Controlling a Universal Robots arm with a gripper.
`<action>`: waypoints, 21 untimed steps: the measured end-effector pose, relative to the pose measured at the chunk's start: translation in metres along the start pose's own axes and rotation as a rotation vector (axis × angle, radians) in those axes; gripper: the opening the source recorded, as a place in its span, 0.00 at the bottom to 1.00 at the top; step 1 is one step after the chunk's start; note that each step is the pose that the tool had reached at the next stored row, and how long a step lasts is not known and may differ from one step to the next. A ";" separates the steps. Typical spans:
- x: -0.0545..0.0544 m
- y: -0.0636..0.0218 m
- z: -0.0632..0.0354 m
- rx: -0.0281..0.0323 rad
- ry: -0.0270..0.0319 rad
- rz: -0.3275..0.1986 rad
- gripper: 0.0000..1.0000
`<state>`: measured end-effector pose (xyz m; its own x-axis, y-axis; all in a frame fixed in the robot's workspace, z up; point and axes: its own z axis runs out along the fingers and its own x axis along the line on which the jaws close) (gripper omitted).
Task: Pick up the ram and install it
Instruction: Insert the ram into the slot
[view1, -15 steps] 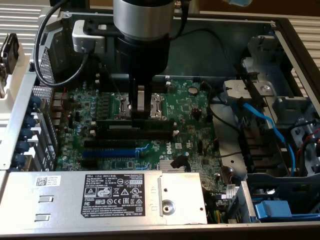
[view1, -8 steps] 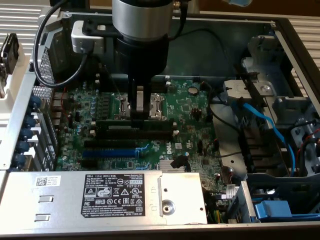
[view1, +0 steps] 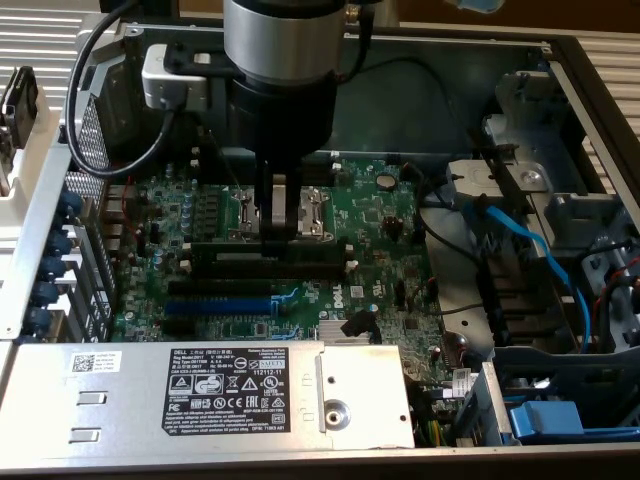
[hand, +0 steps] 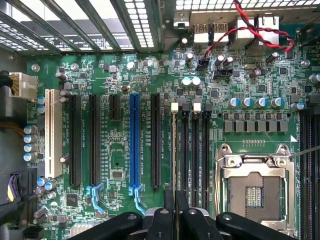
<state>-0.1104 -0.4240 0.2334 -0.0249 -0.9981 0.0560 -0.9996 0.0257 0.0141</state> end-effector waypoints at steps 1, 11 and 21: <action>0.000 0.0000 0.0003 0.0001 -0.0001 0.000 0.13; -0.001 0.0001 0.0010 0.0001 0.0000 0.000 0.13; -0.001 0.0001 0.0019 0.0000 0.0002 0.000 0.13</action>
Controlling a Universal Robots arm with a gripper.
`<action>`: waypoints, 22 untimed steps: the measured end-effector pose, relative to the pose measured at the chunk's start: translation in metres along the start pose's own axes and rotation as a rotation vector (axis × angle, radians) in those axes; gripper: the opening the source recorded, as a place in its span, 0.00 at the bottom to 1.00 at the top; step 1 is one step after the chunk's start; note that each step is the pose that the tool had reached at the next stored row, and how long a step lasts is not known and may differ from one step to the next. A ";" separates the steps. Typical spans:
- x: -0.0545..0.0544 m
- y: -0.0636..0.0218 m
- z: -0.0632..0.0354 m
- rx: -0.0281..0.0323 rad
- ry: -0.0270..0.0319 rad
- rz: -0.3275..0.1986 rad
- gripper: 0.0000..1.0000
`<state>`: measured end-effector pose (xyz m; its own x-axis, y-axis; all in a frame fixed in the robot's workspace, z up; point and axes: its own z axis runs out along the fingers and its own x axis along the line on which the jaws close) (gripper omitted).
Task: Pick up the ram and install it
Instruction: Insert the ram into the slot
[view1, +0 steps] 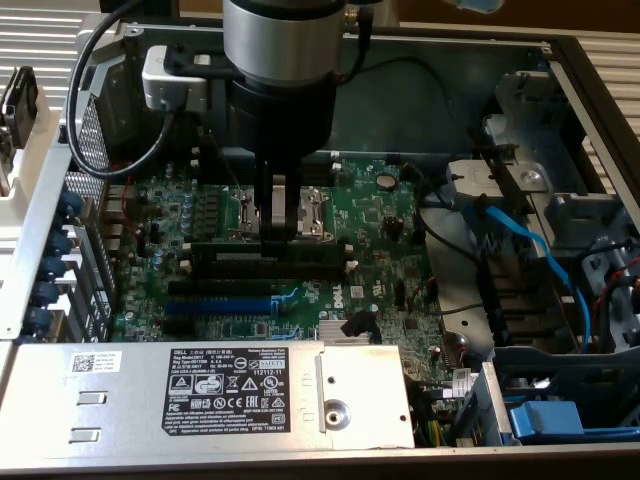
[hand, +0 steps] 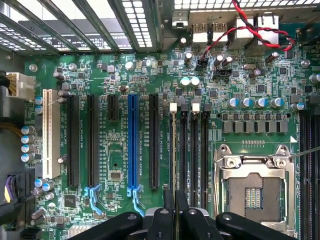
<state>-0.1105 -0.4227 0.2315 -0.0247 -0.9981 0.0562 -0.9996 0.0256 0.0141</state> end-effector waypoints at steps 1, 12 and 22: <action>0.000 0.0000 0.0001 0.0000 0.0000 0.000 0.13; 0.001 0.0000 0.0008 0.0001 -0.0002 0.000 0.13; 0.002 0.0001 -0.0032 0.0002 -0.0003 -0.002 0.13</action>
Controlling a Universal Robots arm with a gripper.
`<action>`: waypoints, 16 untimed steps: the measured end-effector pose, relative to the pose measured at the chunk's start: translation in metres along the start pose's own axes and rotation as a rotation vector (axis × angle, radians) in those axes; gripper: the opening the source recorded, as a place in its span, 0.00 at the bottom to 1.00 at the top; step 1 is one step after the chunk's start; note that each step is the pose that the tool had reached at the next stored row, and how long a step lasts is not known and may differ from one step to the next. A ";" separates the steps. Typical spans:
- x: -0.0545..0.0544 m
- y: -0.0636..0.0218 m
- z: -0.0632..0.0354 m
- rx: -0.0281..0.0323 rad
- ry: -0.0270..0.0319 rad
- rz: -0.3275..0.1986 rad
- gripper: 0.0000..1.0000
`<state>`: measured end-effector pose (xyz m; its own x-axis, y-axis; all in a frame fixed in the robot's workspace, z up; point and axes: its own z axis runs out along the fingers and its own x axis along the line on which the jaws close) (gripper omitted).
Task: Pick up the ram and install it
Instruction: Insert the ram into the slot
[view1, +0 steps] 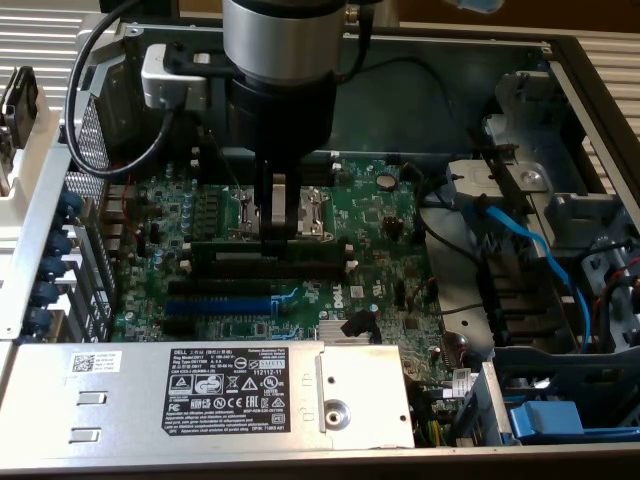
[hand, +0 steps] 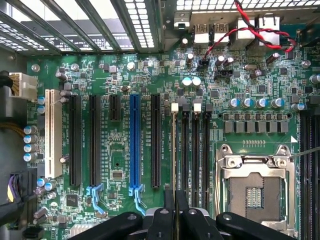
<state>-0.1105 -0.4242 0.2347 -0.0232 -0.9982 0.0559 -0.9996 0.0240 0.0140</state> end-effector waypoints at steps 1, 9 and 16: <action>0.000 0.0000 -0.0005 0.0000 0.0001 0.000 0.13; 0.001 0.0000 -0.0008 0.0000 0.0001 0.000 0.13; 0.001 -0.0012 -0.0008 0.0000 0.0002 -0.002 0.13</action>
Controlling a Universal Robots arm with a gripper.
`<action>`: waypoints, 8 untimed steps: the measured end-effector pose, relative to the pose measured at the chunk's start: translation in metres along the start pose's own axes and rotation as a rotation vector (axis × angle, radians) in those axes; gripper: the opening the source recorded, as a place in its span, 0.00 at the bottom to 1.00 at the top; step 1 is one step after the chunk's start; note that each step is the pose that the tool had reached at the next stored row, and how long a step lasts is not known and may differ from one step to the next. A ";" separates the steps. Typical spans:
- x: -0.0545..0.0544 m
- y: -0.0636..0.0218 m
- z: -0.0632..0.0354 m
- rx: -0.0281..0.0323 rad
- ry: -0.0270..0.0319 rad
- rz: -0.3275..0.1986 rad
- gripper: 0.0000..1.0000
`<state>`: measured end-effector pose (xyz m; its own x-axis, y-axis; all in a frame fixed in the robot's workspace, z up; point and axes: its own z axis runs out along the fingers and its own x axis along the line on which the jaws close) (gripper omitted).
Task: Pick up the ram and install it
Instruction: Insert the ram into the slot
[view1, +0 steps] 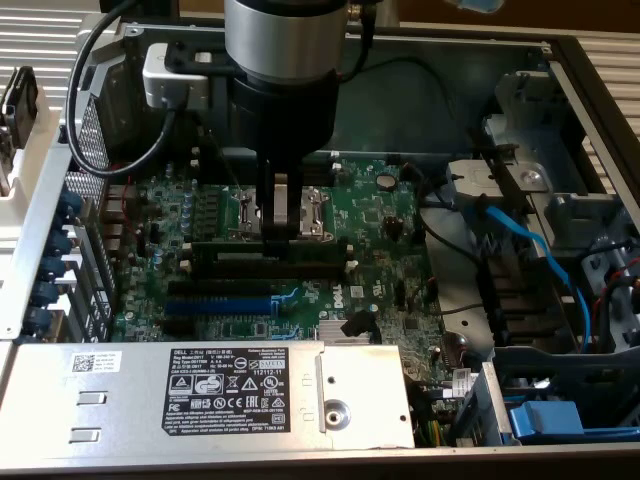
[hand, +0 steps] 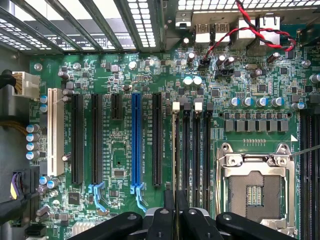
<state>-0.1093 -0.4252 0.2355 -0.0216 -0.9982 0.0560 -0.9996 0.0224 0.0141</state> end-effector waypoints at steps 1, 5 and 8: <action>0.000 0.0000 0.0000 0.0000 0.0001 0.000 0.13; -0.001 0.0001 0.0005 0.0002 -0.0002 0.000 0.13; -0.001 0.0002 0.0005 0.0001 -0.0001 0.000 0.13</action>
<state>-0.1095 -0.4245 0.2350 -0.0216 -0.9982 0.0559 -0.9997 0.0224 0.0139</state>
